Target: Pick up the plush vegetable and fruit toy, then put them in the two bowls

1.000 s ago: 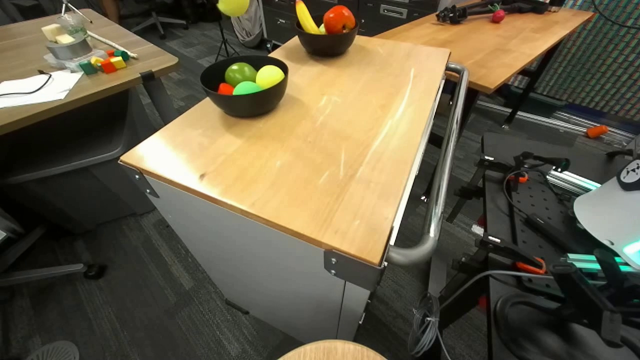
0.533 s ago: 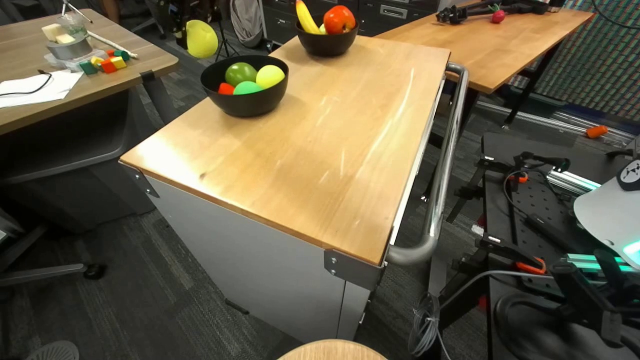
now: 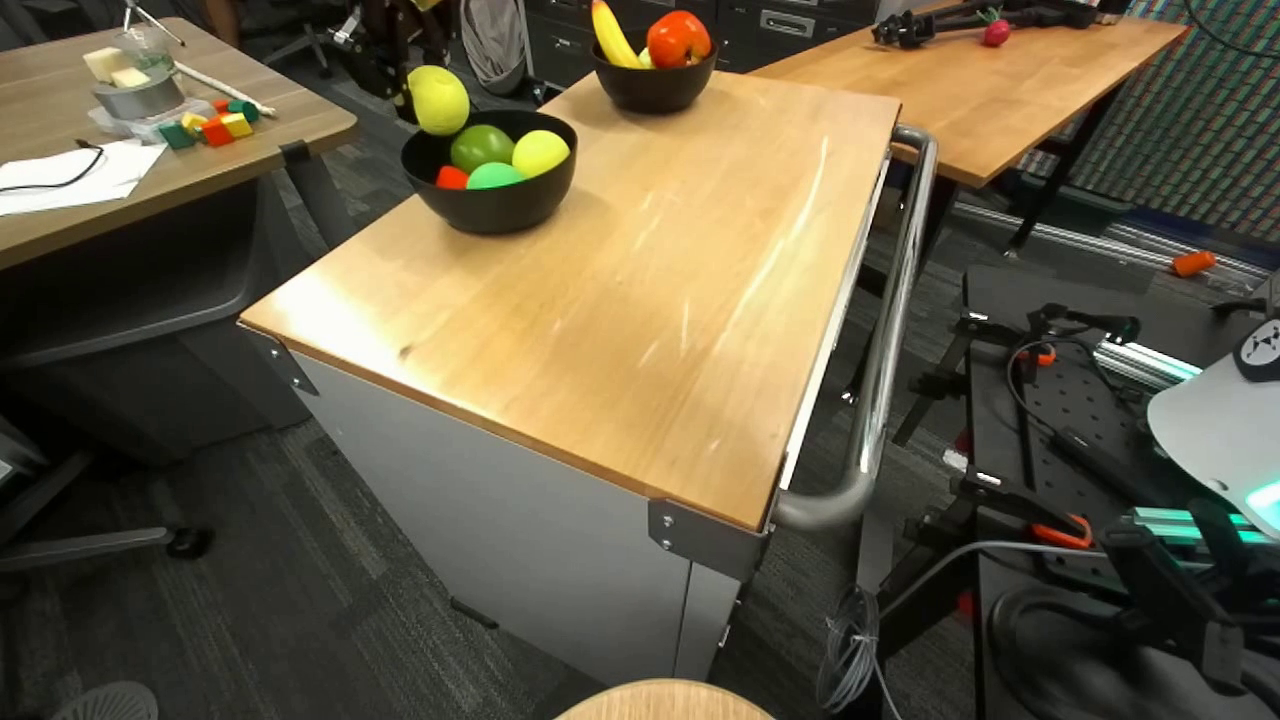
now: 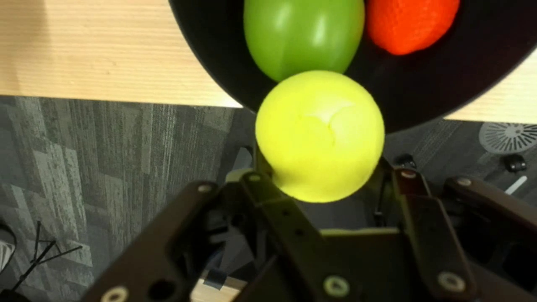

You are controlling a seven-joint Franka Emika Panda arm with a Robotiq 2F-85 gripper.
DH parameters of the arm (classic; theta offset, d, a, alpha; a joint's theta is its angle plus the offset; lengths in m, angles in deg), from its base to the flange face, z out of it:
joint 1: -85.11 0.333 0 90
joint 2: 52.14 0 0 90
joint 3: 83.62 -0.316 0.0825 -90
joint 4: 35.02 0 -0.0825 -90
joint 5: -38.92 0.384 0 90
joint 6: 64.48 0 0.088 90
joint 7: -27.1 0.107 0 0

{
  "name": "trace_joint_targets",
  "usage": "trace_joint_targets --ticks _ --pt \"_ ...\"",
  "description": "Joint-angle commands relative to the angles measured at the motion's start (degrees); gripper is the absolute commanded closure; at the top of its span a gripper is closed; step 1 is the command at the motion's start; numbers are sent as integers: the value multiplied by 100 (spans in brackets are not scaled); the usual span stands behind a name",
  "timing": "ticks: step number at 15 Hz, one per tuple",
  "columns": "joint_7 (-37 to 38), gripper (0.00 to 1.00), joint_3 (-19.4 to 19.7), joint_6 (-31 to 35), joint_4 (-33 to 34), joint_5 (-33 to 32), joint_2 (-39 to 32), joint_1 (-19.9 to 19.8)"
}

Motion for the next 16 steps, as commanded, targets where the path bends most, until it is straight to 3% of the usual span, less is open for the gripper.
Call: trace_joint_targets --ticks 1,2,3,6,11,14,15,16 --pt "-186 74 39 -576 469 98 -248 -4" --pt "-188 24 41 -701 479 97 -216 -5" --pt "-191 23 35 -822 490 106 -168 -10" --pt "-156 1 38 -1264 480 107 70 0" --pt "-236 0 -51 -1879 -117 137 1180 -32" --pt "192 0 -84 -1219 -637 368 1995 -80" --pt "-35 1 -17 -1601 76 187 1258 -20" --pt "29 0 -17 -1525 -60 248 1509 -21"
